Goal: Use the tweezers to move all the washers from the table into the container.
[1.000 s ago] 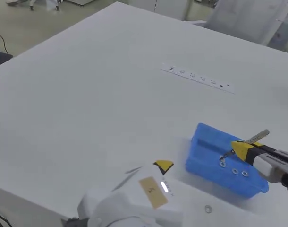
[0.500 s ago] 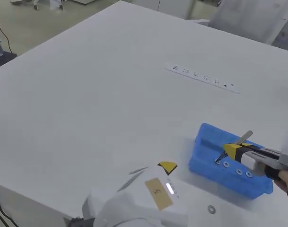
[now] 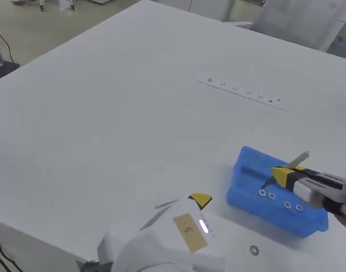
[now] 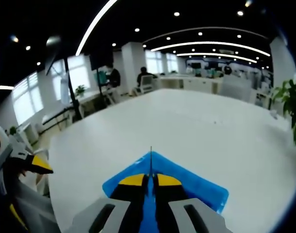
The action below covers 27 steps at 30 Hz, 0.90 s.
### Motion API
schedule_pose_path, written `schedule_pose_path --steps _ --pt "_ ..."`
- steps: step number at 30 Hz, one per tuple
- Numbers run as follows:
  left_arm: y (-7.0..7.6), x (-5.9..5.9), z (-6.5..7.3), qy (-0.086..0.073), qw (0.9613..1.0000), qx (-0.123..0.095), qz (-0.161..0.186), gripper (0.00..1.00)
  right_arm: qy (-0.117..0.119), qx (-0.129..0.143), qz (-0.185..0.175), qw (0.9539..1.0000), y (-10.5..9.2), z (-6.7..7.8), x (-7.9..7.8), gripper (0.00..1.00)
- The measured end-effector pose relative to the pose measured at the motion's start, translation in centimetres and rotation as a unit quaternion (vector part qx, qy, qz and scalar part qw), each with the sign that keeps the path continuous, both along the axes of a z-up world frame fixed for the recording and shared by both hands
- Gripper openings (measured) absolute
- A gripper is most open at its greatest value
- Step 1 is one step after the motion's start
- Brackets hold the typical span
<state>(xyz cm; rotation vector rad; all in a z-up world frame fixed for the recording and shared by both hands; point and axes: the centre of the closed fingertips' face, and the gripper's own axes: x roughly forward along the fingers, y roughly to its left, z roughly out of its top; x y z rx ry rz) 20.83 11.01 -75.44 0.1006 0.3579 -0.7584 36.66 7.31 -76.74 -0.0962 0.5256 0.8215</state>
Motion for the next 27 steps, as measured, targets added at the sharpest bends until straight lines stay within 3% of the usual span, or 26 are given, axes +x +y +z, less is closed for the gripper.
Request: schedule_pose_path --steps 7,12,17,25,27 --pt "0.0 0.0 0.0 0.0 1.0 0.001 0.0 0.83 -0.018 0.046 0.004 0.9988 0.3 3.1 -1.9 0.04" --pt "0.1 0.0 -0.1 0.0 1.0 0.002 0.0 0.83 -0.011 0.058 0.012 0.9982 0.4 3.6 -3.8 0.04" --pt "0.0 -0.1 -0.2 0.002 1.0 0.003 -0.003 0.82 0.011 0.055 0.023 0.9982 0.2 2.4 -5.9 0.04" --pt "0.0 -0.1 -0.2 0.003 1.0 0.004 -0.002 0.82 0.087 0.058 0.019 0.9943 -0.3 -1.6 -9.0 0.04" --pt "0.0 -0.1 -0.2 0.004 1.0 0.004 -0.003 0.82 0.092 0.055 0.018 0.9941 -0.4 -2.3 -9.4 0.04"
